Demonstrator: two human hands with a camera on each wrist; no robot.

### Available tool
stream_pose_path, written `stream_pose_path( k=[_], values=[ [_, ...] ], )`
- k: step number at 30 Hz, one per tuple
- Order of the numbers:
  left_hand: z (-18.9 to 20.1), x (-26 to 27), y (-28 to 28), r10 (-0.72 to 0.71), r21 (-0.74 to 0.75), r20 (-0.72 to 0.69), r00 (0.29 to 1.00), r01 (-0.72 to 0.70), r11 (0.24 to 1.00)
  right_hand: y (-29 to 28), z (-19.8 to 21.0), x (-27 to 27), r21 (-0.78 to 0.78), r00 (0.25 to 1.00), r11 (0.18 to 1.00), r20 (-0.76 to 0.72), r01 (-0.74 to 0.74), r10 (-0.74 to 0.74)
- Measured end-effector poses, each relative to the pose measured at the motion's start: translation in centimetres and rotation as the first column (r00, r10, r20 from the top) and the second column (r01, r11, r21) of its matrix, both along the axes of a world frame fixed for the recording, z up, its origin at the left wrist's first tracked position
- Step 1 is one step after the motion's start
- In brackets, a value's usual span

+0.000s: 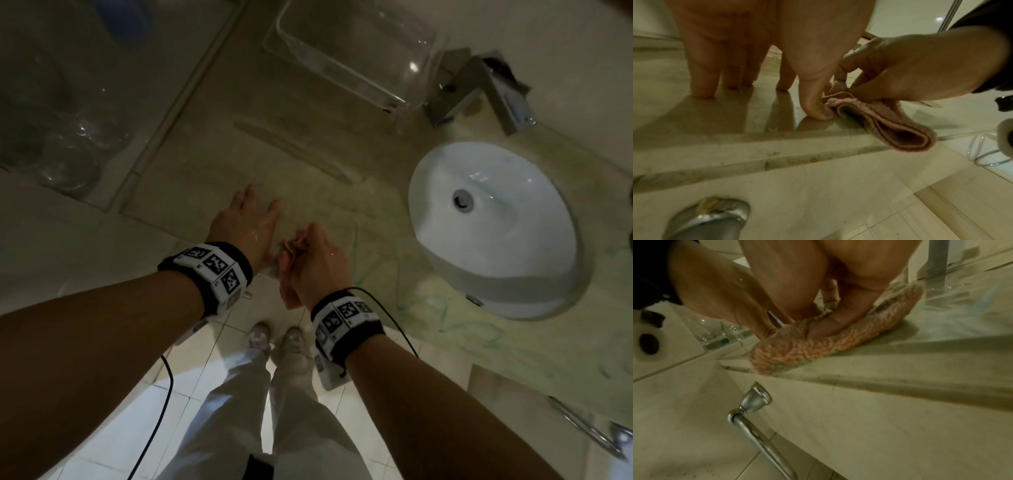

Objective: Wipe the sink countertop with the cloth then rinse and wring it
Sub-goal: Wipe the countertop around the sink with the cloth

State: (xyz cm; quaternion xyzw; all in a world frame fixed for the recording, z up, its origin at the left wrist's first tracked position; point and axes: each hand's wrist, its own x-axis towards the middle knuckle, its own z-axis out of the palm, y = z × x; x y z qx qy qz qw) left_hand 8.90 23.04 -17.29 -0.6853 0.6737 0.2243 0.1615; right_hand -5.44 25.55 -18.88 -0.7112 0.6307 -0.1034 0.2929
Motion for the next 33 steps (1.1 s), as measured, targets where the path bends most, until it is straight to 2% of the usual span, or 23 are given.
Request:
stream_pose_path(
  k=[7, 12, 16, 21, 24, 25, 28, 30, 33],
  values=[
    [-0.6, 0.4, 0.1, -0.003, 0.038, -0.013, 1.0, 0.003, 0.999, -3.5, 0.1, -1.3, -0.037, 0.957, 0.962, 0.115, 0.272, -0.266],
    [-0.8, 0.3, -0.1, -0.011, 0.058, 0.022, 1.0, 0.01, 0.998, -9.0, 1.7, -4.3, 0.107, 0.904, 0.908, 0.104, 0.404, -0.415],
    [-0.3, 0.1, -0.4, -0.025, 0.092, 0.044, 0.999, 0.021, 0.996, -10.2, 1.6, -4.6, 0.148, 0.892, 0.898, 0.129, 0.414, -0.432],
    [0.8, -0.2, -0.6, -0.05, 0.092, 0.059, 0.997, 0.044, 0.995, -8.2, 1.9, -4.8, 0.148, 0.874, 0.902, 0.224, 0.407, -0.431],
    [1.1, -0.3, -0.5, -0.074, 0.087, 0.05, 0.996, 0.069, 0.994, -5.8, 2.2, -5.4, 0.151, 0.953, 0.95, 0.097, 0.272, -0.289],
    [1.2, -0.4, -0.5, -0.096, 0.074, 0.028, 0.995, 0.094, 0.993, -4.9, 2.1, -5.6, 0.134, 0.956, 0.956, 0.102, 0.262, -0.276],
    [1.4, -1.8, -1.1, -0.169, 0.043, -0.059, 0.984, 0.172, 0.984, -2.2, 2.3, -5.7, 0.126, 0.913, 0.928, 0.173, 0.35, -0.368],
    [1.3, -3.9, -1.4, -0.192, 0.061, -0.069, 0.979, 0.197, 0.979, -0.7, 2.0, -5.8, 0.192, 0.88, 0.908, 0.237, 0.373, -0.412],
    [0.8, -6.8, -1.7, -0.232, 0.06, -0.031, 0.972, 0.234, 0.97, 0.8, 2.3, -6.4, 0.164, 0.941, 0.948, 0.157, 0.274, -0.299]
  ],
)
